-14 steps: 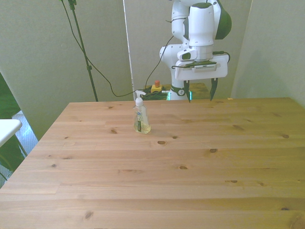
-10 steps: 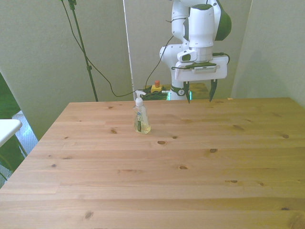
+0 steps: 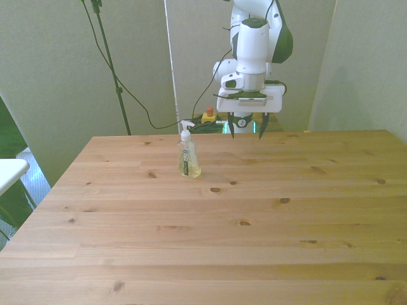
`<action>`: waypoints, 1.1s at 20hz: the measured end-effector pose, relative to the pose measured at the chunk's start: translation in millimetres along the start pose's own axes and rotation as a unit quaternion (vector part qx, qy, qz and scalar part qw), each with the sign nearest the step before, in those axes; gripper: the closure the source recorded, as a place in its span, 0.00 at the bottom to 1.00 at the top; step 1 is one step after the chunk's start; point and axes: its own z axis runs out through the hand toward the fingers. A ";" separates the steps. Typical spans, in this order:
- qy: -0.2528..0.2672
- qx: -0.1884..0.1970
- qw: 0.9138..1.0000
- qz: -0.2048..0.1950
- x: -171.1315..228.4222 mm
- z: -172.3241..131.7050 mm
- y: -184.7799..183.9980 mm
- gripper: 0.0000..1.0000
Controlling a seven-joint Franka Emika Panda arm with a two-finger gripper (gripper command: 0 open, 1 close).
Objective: Knock down the sanitizer
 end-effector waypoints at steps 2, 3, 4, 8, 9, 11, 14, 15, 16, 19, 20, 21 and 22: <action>0.006 0.003 1.000 0.018 9.2 -4.6 13.8 0.00; 0.009 0.004 1.000 0.025 13.8 -6.0 18.5 1.00; 0.012 0.003 0.999 0.031 18.6 -6.9 22.4 1.00; 0.017 0.004 0.999 0.051 36.2 -8.2 31.1 1.00; 0.019 0.005 0.998 0.055 41.2 -8.7 32.6 1.00; 0.021 0.006 0.998 0.065 50.6 -9.2 35.6 1.00; 0.025 0.008 0.996 0.084 67.4 -9.0 37.7 1.00; 0.026 0.008 0.996 0.088 73.6 -8.1 37.2 1.00; 0.026 0.009 0.995 0.092 80.4 -7.6 35.3 1.00; 0.022 0.006 0.995 0.099 101.9 -5.0 27.8 1.00; 0.020 0.005 0.995 0.101 108.5 -3.5 25.7 1.00; 0.019 0.004 0.994 0.103 114.8 -2.0 23.9 1.00; 0.018 0.003 0.994 0.105 120.4 -0.3 22.3 1.00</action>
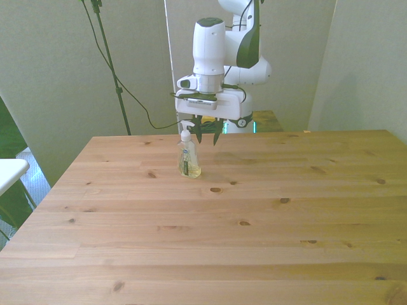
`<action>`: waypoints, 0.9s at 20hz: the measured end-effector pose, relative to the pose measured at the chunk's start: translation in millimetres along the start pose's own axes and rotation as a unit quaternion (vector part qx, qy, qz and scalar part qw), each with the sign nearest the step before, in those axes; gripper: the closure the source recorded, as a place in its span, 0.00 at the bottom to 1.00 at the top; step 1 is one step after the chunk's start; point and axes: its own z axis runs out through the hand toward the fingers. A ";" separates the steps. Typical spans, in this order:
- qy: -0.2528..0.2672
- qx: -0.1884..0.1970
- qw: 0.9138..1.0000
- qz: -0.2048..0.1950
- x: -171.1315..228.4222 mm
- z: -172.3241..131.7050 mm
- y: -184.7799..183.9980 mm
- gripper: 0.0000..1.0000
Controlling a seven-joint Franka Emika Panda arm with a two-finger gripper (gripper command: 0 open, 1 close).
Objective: Knock down the sanitizer
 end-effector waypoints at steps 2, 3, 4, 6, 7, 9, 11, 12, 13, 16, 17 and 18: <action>-0.002 -0.003 1.000 0.003 8.4 3.7 -3.8 1.00; -0.003 -0.003 1.000 0.005 11.8 5.3 -5.5 1.00; -0.004 -0.004 1.000 0.006 14.8 6.5 -7.0 1.00; -0.004 -0.005 1.000 0.008 20.8 8.4 -10.4 1.00; -0.004 -0.005 1.000 0.008 23.9 8.6 -13.0 1.00; -0.002 -0.004 1.000 0.010 30.1 7.7 -18.6 1.00; 0.000 -0.002 1.000 0.013 36.1 6.5 -24.8 1.00; 0.001 -0.001 1.000 0.014 39.6 6.3 -28.2 1.00; 0.002 0.000 1.000 0.015 43.0 6.4 -31.2 1.00; 0.003 0.000 1.000 0.022 55.9 8.3 -38.1 1.00; 0.004 0.000 1.000 0.025 61.0 9.3 -39.6 1.00; 0.005 0.000 1.000 0.028 66.8 10.1 -41.2 1.00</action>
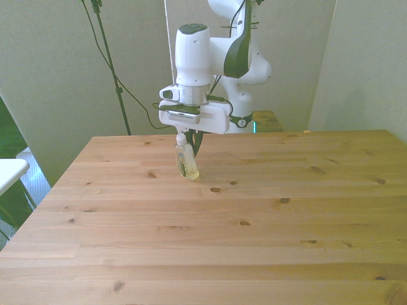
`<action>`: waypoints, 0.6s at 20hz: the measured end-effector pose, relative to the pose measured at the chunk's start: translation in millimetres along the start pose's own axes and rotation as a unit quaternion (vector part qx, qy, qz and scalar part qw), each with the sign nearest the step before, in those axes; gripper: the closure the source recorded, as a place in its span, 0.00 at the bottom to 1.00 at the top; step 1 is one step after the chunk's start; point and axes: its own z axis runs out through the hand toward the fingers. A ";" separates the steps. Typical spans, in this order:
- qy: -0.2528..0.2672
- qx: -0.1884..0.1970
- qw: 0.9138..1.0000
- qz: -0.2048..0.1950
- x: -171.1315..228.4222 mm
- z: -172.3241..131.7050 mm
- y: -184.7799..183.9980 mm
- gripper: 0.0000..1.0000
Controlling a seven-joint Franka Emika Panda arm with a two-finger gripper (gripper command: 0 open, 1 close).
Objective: Knock down the sanitizer
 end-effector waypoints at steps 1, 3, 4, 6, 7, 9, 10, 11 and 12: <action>0.000 0.000 1.000 0.004 5.6 1.9 -1.7 1.00; -0.001 0.000 1.000 0.014 17.7 6.1 -5.4 1.00; -0.001 0.000 1.000 0.018 24.4 8.5 -6.9 1.00; -0.001 0.000 1.000 0.028 37.7 13.1 -9.1 1.00; -0.003 0.002 0.999 0.034 44.3 15.1 -10.1 1.00; -0.005 0.005 0.999 0.043 56.8 19.9 -11.9 1.00; -0.007 0.007 0.999 0.047 62.4 22.0 -13.0 1.00; -0.009 0.009 0.999 0.051 67.1 24.4 -14.3 1.00; -0.009 0.010 0.998 0.053 71.9 25.9 -15.8 1.00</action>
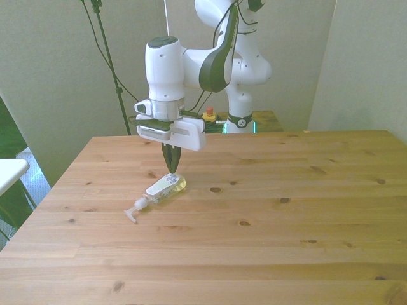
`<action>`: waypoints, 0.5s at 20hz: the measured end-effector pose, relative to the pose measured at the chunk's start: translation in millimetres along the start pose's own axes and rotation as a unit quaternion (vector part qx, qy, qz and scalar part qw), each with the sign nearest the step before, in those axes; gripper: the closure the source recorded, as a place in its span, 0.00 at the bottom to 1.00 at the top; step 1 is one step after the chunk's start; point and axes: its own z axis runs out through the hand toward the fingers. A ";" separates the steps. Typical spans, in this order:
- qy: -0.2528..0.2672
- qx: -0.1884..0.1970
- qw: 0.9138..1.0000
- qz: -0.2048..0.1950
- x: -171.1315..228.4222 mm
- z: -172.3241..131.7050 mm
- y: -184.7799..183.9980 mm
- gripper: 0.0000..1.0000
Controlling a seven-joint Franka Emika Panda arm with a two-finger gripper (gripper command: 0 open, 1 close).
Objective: Knock down the sanitizer
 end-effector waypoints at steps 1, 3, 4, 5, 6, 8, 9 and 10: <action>0.000 0.001 1.000 0.002 3.7 1.4 -1.9 1.00; -0.001 0.007 1.000 0.004 10.2 2.0 -6.1 1.00; -0.001 0.008 1.000 0.005 12.9 1.1 -7.9 1.00; 0.000 0.010 1.000 0.004 14.3 -0.5 -9.1 1.00; 0.001 0.011 1.000 0.004 14.8 -2.2 -10.0 1.00; 0.001 0.011 1.000 0.003 14.2 -4.3 -10.5 1.00; 0.000 0.011 1.000 0.003 13.8 -5.4 -10.2 1.00; -0.001 0.010 1.000 0.003 13.1 -6.8 -9.3 0.00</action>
